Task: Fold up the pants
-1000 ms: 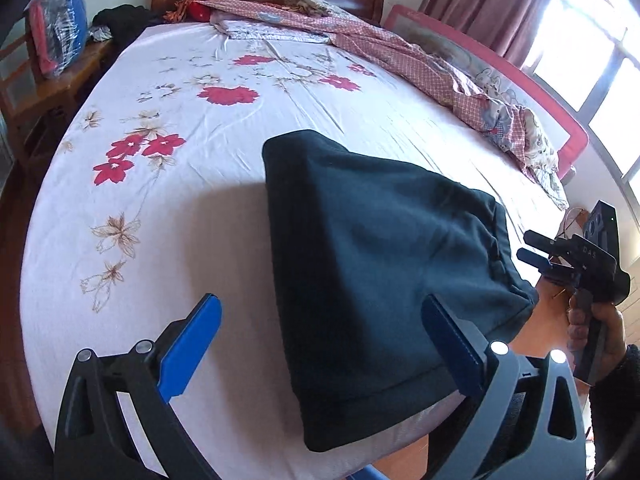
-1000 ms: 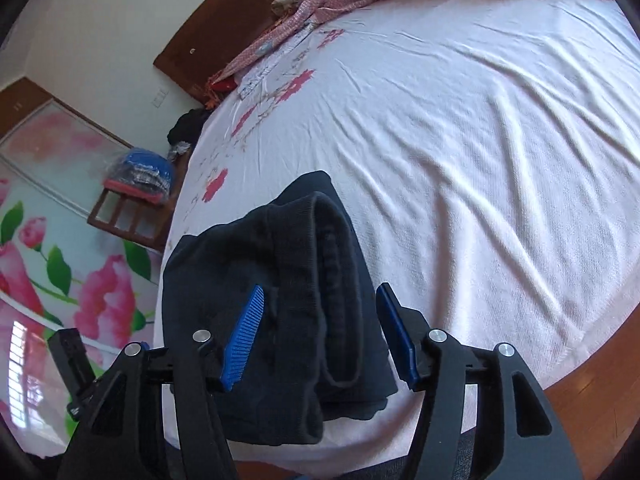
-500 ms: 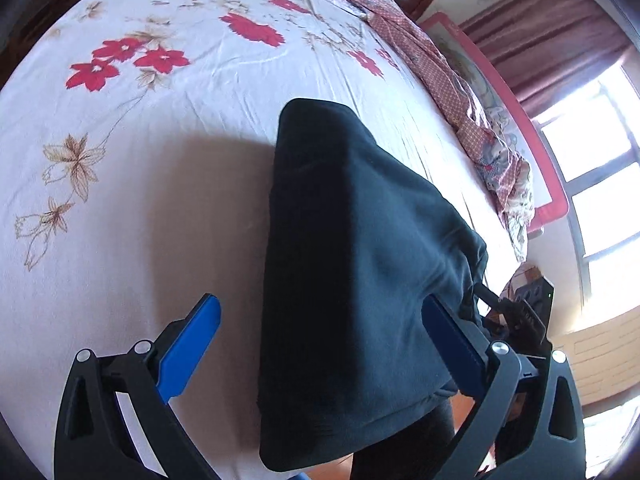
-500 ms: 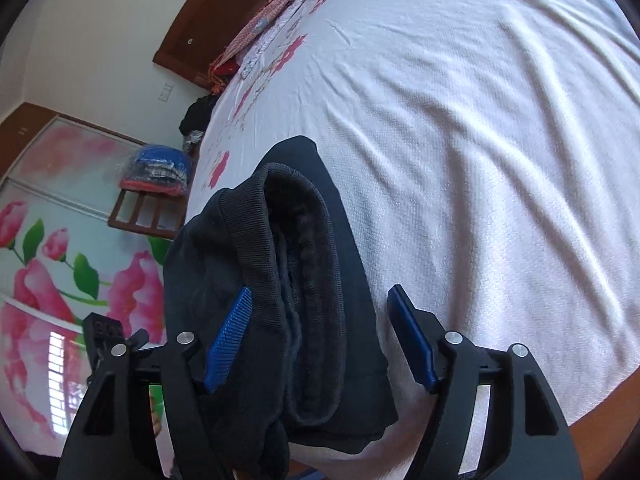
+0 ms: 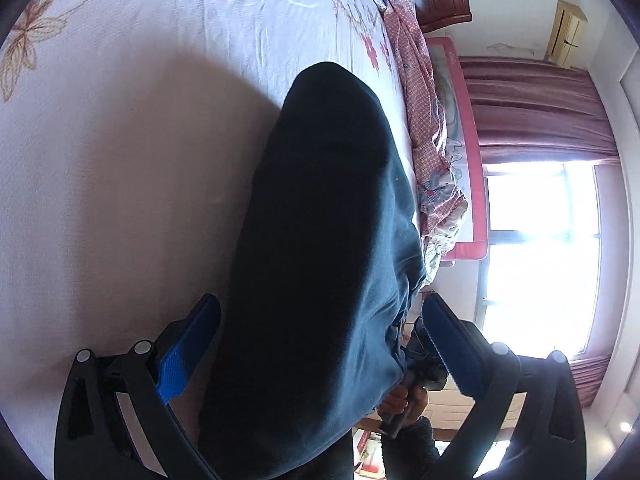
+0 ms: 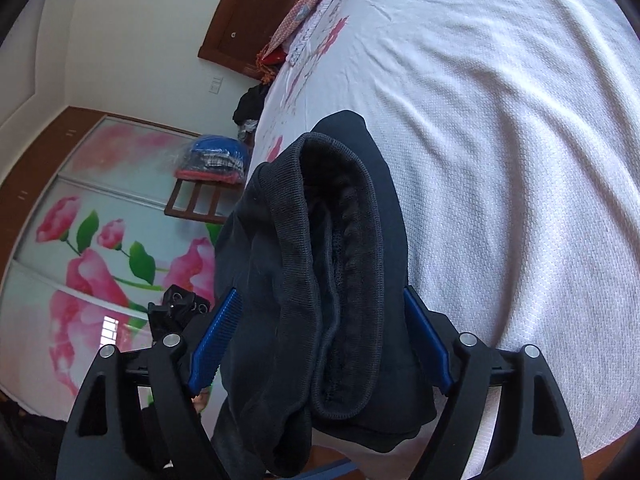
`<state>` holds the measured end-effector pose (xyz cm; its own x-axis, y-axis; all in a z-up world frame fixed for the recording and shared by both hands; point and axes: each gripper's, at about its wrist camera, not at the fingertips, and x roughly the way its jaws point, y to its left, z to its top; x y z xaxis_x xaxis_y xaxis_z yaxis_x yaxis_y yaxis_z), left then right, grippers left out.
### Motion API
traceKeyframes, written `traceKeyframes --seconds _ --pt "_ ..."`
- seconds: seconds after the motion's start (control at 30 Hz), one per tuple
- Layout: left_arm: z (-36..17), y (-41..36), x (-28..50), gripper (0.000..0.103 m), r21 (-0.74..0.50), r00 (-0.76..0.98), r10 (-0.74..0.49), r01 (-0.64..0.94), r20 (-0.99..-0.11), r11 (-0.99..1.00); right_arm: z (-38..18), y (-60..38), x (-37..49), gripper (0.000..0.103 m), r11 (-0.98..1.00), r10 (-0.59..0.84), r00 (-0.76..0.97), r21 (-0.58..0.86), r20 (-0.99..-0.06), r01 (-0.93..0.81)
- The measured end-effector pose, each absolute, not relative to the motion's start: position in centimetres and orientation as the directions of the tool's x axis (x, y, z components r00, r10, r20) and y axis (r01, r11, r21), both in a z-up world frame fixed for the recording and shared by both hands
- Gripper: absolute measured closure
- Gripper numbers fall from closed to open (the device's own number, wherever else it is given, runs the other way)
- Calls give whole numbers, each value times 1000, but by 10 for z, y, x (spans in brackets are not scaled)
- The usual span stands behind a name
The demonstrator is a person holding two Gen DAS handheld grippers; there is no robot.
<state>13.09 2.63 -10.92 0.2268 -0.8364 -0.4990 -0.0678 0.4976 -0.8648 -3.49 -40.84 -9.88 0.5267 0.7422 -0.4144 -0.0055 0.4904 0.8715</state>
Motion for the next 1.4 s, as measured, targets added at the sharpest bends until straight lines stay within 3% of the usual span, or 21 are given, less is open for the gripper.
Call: traceKeyframes --seconds 0.1,0.17,0.2,0.23,0.27,0.3,0.33,0.37,0.47,0.67,0.97,1.2,1.4 --pt "-113 11 132 2 -862 195 -842 -45 -504 505 -95 -402 -33 27 537 726 521 844 -448 -23" --pt "-111 0 133 2 -852 181 -837 -14 -517 523 -92 -399 -34 42 576 704 520 817 -485 -18" --pt "-109 -3 133 3 -846 183 -831 -6 -525 533 -94 -400 -34 62 583 694 518 812 -499 1" --pt "-108 -7 133 12 -842 181 -828 2 -531 540 -95 -401 -35 65 582 690 523 813 -501 11" --pt "-107 -8 132 32 -829 183 -816 6 -548 558 -92 -400 -37 65 594 680 527 804 -511 12" --pt "-107 -8 132 43 -817 183 -805 9 -565 576 -87 -398 -38 67 618 664 527 786 -531 12" --pt "-109 -5 133 63 -817 179 -805 8 -566 576 -83 -396 -38 68 632 653 529 775 -542 14" --pt "-112 -2 133 71 -831 178 -817 -10 -548 556 -79 -393 -38 69 641 644 532 768 -550 18" --pt "-111 -4 128 77 -838 199 -821 1 -535 546 -57 -382 -39 71 684 608 545 730 -577 9" --pt "-94 -8 130 80 -870 241 -847 19 -474 493 -17 -365 -39 73 765 560 541 642 -627 -47" --pt "-39 8 144 80 -877 313 -856 119 -411 465 36 -341 -1 73 793 565 561 585 -605 -168" --pt "-3 55 199 80 -828 425 -790 148 -441 541 45 -295 93 73 761 615 554 606 -561 -231" --pt "-18 106 242 80 -787 478 -720 92 -502 610 7 -256 169 73 745 639 504 630 -581 -219"
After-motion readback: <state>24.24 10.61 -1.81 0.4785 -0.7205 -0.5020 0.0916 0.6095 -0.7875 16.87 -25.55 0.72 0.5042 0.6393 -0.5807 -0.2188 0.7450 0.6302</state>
